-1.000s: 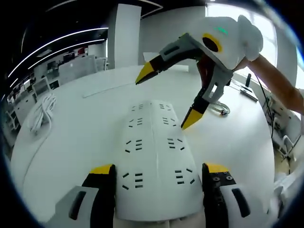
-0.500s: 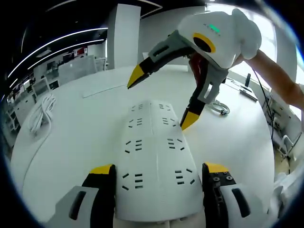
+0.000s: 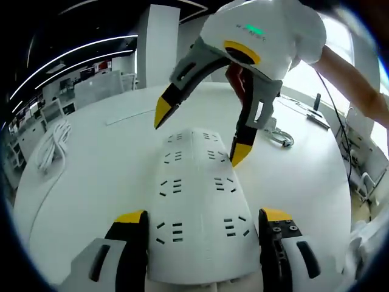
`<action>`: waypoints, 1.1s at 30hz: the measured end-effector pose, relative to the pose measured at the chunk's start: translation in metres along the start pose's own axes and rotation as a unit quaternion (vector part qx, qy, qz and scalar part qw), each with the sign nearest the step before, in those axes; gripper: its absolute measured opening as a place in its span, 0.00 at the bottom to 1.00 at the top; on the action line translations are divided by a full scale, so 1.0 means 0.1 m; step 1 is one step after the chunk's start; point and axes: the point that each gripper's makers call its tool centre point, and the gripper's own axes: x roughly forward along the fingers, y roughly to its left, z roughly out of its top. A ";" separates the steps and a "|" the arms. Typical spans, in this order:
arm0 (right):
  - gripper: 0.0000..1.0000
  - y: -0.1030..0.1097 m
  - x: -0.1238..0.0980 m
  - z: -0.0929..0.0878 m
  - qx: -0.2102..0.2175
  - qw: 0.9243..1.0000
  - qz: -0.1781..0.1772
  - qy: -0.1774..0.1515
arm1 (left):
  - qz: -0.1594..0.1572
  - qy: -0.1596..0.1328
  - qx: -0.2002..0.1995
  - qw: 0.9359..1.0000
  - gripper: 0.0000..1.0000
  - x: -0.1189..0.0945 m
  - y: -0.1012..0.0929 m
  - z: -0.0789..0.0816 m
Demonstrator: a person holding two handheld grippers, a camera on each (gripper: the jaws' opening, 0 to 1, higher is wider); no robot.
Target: Straighten the power strip on the desk, plug the charger into it
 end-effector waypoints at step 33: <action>0.67 0.13 0.13 0.01 -0.010 0.991 0.135 0.021 | -0.001 0.003 0.003 1.000 0.75 0.04 0.04 0.04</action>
